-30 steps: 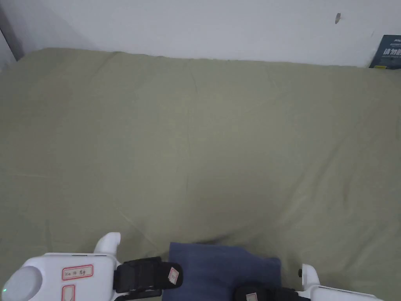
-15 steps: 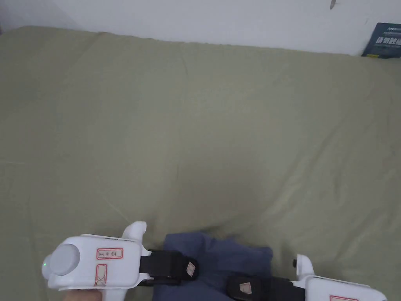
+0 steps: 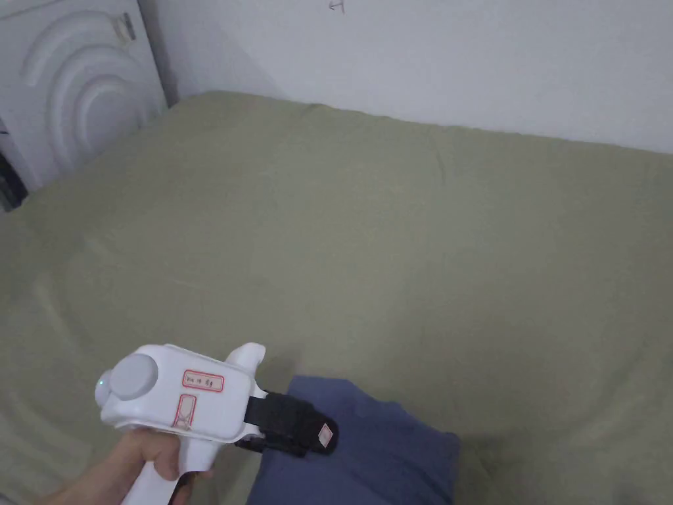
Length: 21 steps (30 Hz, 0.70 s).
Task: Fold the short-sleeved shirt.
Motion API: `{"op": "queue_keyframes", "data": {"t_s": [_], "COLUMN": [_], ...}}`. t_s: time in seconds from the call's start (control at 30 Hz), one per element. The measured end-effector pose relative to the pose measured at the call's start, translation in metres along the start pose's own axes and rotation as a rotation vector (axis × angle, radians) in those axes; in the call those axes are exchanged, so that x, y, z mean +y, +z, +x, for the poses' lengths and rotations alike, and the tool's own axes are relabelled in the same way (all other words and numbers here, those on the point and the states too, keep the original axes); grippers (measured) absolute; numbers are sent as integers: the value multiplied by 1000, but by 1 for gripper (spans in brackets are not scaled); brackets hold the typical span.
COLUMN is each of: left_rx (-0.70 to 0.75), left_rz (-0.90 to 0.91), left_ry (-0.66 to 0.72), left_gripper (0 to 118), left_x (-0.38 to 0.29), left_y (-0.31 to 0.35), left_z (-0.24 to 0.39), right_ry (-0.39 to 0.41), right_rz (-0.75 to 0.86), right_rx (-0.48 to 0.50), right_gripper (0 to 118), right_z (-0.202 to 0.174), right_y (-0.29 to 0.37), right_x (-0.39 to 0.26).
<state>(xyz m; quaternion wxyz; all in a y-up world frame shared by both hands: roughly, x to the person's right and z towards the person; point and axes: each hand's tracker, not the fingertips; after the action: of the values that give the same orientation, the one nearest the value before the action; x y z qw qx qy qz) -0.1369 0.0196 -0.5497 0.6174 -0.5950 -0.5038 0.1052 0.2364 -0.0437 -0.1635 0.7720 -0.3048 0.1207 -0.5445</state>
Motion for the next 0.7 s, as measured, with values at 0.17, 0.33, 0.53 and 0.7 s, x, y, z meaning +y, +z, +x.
{"op": "queue_keyframes", "data": {"t_s": [0.17, 0.33, 0.53, 0.7], "left_rx": [174, 259, 239, 386], "left_rz": [22, 33, -29, -47], "left_ry": [38, 87, 96, 8], "left_gripper": [29, 29, 30, 115], "left_x": [45, 88, 110, 110], "left_y": [93, 152, 137, 152], "left_z": [-63, -128, -141, -141], "right_ry": [25, 61, 89, 95], "right_rz": [31, 32, 9, -13], "right_rx": [-16, -84, -128, -118], "right_gripper": [0, 0, 0, 0], "right_z": [-10, -25, -36, -35], "right_y": [6, 4, -11, -16], "right_x": [11, 22, 32, 37]}}
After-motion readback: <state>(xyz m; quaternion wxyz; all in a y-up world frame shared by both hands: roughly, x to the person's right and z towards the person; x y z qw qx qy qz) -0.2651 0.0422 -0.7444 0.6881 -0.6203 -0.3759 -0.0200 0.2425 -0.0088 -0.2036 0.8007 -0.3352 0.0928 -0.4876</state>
